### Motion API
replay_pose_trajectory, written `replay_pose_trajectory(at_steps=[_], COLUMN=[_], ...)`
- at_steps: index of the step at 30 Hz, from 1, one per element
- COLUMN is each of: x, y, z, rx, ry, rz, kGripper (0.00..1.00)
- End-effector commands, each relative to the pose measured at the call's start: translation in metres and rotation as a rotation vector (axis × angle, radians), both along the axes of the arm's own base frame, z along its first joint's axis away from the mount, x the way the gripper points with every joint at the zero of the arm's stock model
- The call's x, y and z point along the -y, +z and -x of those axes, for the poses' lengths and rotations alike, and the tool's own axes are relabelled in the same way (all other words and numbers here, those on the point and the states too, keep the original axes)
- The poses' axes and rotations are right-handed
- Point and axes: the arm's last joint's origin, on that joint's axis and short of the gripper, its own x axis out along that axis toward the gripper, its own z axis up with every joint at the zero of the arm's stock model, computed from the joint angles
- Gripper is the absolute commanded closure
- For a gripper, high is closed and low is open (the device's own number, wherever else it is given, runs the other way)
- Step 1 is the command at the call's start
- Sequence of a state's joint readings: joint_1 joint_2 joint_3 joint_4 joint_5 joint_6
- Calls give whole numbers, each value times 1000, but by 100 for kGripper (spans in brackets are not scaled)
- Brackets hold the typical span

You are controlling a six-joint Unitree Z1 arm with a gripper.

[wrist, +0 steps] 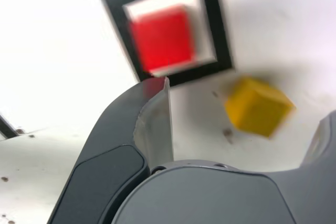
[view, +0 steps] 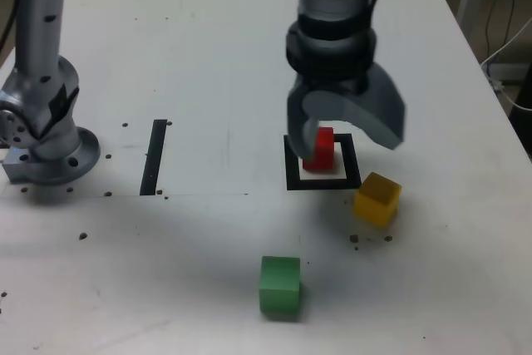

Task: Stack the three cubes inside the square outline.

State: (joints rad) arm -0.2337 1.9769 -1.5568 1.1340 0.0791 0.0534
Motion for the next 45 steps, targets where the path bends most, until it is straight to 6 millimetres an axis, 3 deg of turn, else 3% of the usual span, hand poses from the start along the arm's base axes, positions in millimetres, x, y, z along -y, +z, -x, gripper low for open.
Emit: replay_pose_trajectory(at_steps=[1, 6, 11, 18, 28, 32, 40, 45], x=[12, 30, 33, 33, 39, 39, 39, 38], y=[-5, -20, -29, -37, -55, -56, -54, -53], z=[-9, -25, -28, -32, -44, -45, -45, -44], rx=[-5, -28, -62, -75, -79, -81, -62, -49], ry=[-76, -272, -371, -402, -402, -398, -386, -384], rz=[3, 13, -7, -51, -5, -5, -12, -16], kGripper=[1, 1, 1, 3, 18, 28, 64, 72])
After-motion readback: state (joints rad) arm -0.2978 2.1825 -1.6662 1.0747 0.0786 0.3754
